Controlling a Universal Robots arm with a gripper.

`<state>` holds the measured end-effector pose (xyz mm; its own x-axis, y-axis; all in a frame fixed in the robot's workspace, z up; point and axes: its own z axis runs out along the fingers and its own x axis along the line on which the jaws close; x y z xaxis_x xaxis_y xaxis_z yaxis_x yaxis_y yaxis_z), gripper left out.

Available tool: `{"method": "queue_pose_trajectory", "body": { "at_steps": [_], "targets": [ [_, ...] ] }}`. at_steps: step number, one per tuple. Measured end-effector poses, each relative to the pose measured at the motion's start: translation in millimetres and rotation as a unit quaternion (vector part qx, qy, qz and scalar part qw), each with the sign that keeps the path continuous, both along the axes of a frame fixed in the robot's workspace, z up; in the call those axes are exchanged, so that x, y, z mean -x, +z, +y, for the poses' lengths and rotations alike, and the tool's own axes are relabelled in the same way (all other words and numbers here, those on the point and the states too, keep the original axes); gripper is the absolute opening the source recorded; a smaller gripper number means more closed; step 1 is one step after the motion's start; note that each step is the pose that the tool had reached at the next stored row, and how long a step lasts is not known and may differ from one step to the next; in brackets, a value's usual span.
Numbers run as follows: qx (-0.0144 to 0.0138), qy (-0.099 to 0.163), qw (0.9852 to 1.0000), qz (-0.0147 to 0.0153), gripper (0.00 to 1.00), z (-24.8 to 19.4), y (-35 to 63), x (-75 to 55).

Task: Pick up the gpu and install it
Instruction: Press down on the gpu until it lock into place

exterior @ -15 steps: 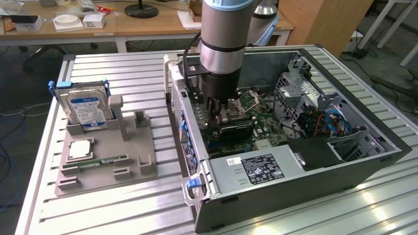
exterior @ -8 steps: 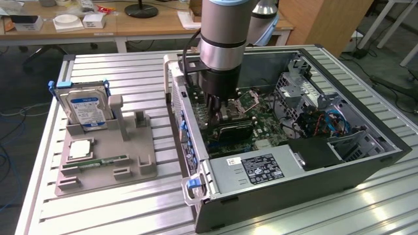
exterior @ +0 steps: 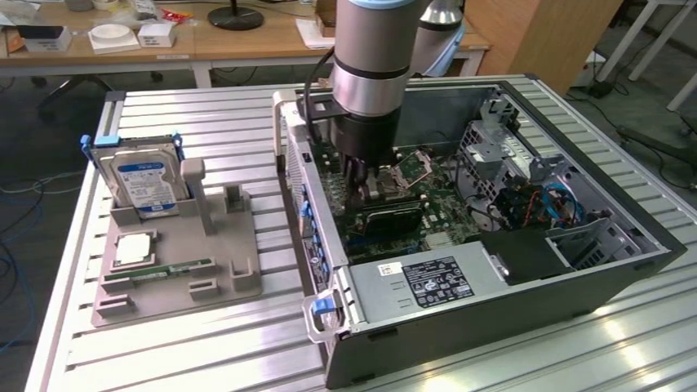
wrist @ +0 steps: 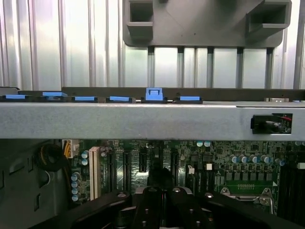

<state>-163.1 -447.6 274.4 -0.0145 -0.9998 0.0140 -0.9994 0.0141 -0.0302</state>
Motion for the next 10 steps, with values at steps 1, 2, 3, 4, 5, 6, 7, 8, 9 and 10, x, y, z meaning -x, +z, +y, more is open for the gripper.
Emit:
{"method": "queue_pose_trajectory", "body": {
  "at_steps": [1,2,3,4,5,6,7,8,9,10],
  "targets": [
    [-0.0003,0.0,1.0,0.0,0.1,0.7,-0.2,0.0],
    [-0.0003,0.003,1.0,-0.0001,0.1,1.4,-0.3,-0.1],
    [-0.0003,0.009,1.0,-0.0001,0.1,1.6,-0.3,-0.2],
    [-0.0003,0.016,0.9999,0.0,0.1,1.6,-0.4,-0.1],
    [-0.0003,0.023,0.9997,-0.0001,0.1,1.7,-0.4,-0.1],
    [-0.0003,0.031,0.9995,0.0,0.1,1.9,-0.5,-0.1],
    [-0.0003,0.038,0.9993,0.0,0.1,2.1,-0.5,-0.1],
    [-0.0002,0.044,0.999,0.0,0.1,2.9,-0.5,0.0],
    [0.0001,0.045,0.999,-0.0001,0.1,4.6,-0.6,0.0],
    [0.0006,0.045,0.999,0.0,0.1,6.3,-0.5,0.1]
  ]
}}
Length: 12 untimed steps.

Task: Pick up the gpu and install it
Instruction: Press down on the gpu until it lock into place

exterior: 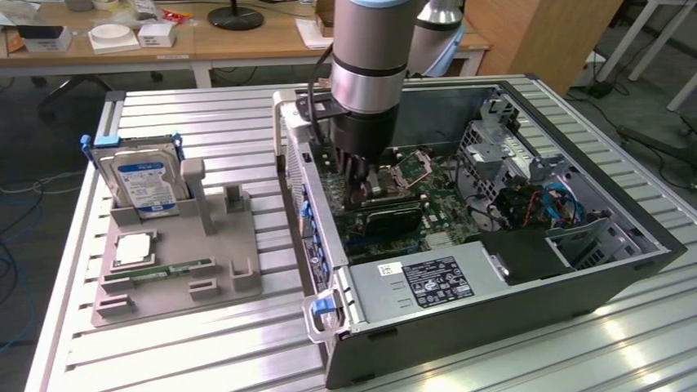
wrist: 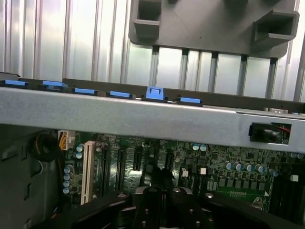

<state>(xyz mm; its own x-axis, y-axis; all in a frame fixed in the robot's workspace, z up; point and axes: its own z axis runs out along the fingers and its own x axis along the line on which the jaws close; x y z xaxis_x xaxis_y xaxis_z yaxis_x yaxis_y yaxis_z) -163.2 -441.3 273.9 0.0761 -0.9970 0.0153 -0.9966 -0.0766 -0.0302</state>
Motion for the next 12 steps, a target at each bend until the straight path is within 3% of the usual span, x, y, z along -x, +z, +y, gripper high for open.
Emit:
{"method": "queue_pose_trajectory", "body": {
  "at_steps": [7,12],
  "targets": [
    [0.0039,0.0,1.0,0.0,0.1,10.3,0.7,5.8],
    [0.0085,0.0,1.0,0.0,0.1,12.2,0.7,13.7]
  ]
}}
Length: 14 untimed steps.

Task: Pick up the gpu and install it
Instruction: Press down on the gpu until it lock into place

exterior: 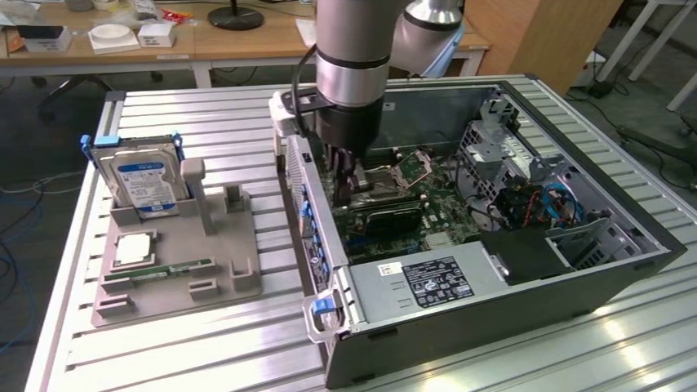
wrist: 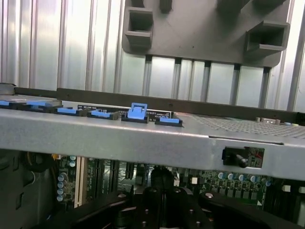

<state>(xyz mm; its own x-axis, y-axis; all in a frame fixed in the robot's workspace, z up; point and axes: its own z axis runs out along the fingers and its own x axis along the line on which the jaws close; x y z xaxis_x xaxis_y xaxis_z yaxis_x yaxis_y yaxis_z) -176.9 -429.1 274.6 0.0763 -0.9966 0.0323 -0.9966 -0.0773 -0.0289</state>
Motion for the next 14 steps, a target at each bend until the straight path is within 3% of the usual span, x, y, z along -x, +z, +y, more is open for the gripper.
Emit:
{"method": "queue_pose_trajectory", "body": {
  "at_steps": [6,8,9,11,13,14],
  "targets": [
    [0.0078,0.0,1.0,0.0,0.1,5.0,2.0,3.1],
    [0.0081,0.0,1.0,0.0,0.1,5.4,2.0,3.1],
    [0.007,0.0,1.0,0.0,0.1,5.3,2.0,3.1],
    [-0.0039,0.0,1.0,0.0,0.1,5.4,1.9,3.2],
    [-0.0195,0.0,0.9998,0.0,0.1,5.4,1.9,3.3],
    [-0.0218,0.0,0.9998,0.0,0.1,5.4,1.9,3.4]
  ]
}}
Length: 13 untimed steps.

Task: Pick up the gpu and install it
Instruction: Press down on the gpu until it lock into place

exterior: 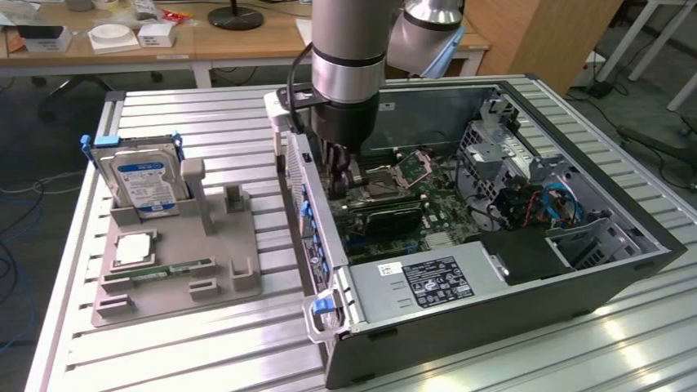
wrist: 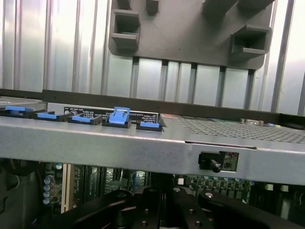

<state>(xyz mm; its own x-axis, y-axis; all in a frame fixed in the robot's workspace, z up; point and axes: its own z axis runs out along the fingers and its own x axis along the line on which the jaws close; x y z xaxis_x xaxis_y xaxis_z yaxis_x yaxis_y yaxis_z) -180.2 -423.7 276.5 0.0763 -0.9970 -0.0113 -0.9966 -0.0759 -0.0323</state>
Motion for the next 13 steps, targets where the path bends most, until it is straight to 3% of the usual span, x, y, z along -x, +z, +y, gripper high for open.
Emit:
{"method": "queue_pose_trajectory", "body": {
  "at_steps": [3,11,13],
  "targets": [
    [-0.0046,0.0,1.0,0.0,0.1,-0.3,2.5,0.0],
    [-0.0053,0.0,1.0,-0.0002,0.1,-0.7,15.7,0.4],
    [-0.0054,0.0,1.0,-0.0016,0.1,-1.4,15.9,1.6]
  ]
}}
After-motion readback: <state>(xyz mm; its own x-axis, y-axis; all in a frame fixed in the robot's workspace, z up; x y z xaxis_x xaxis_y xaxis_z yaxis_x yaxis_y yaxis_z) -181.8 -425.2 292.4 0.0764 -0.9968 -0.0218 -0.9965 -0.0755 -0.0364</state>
